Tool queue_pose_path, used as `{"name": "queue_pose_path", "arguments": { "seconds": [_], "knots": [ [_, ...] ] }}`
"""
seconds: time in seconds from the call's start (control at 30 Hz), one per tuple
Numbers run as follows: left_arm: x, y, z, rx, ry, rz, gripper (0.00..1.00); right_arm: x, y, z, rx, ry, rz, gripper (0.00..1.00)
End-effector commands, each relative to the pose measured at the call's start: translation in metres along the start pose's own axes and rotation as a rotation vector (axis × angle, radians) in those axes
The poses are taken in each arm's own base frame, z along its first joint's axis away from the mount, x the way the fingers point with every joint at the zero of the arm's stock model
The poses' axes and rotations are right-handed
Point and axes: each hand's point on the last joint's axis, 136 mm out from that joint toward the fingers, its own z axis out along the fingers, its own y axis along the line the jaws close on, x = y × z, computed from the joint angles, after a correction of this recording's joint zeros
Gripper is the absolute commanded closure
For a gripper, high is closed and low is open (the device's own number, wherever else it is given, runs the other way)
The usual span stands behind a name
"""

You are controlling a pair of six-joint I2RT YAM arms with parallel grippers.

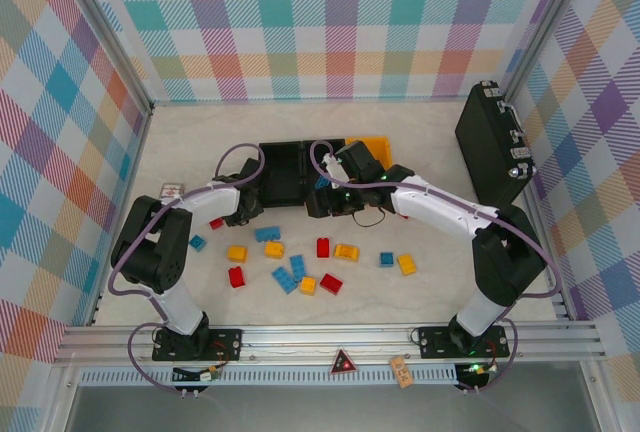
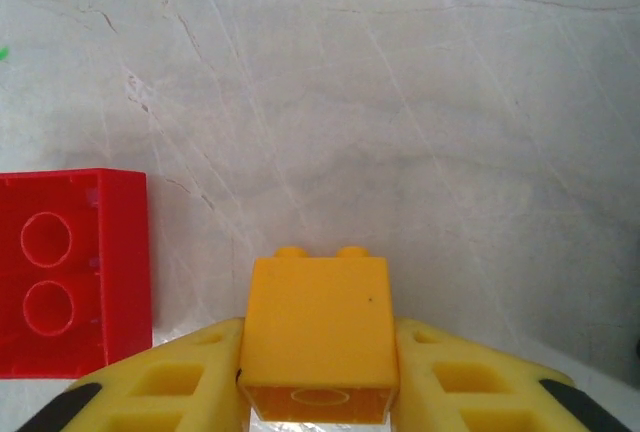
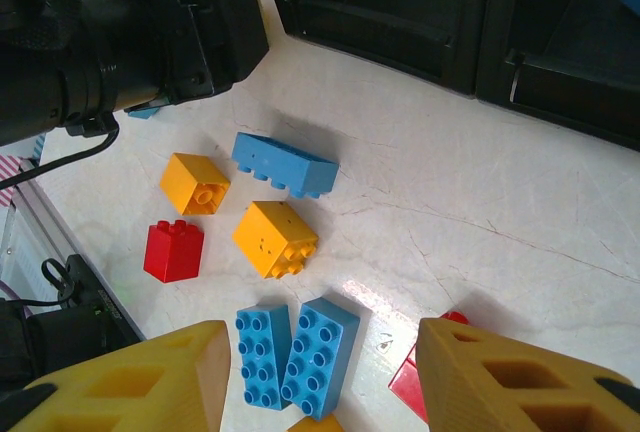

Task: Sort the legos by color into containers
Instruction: Pick up the lego from the middle-left of the table, then place the lego in the container.

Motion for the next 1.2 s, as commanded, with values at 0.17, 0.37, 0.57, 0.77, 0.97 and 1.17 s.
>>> {"name": "queue_pose_path", "arguments": {
  "seconds": [0.17,0.37,0.57,0.77,0.97,1.17],
  "knots": [
    [-0.006,0.009,-0.017,0.006,-0.006,0.013,0.71,-0.003,0.011,-0.010,-0.022,-0.029,-0.018,0.48],
    [-0.011,0.003,-0.052,0.120,0.000,0.030,0.71,-0.003,0.006,-0.016,0.015,-0.040,-0.026,0.48],
    [-0.016,-0.026,-0.085,0.271,0.013,0.070,0.71,0.001,-0.003,-0.018,0.054,-0.043,-0.008,0.48],
    [-0.024,-0.069,-0.109,0.375,0.003,0.130,0.71,0.006,-0.010,-0.022,0.079,-0.049,0.014,0.48],
    [-0.025,-0.105,-0.103,0.408,0.017,0.179,0.71,0.011,-0.014,-0.027,0.092,-0.065,0.025,0.48],
    [-0.022,-0.119,-0.083,0.378,0.041,0.220,0.70,0.014,-0.017,-0.031,0.109,-0.075,0.031,0.48]
  ]
}}
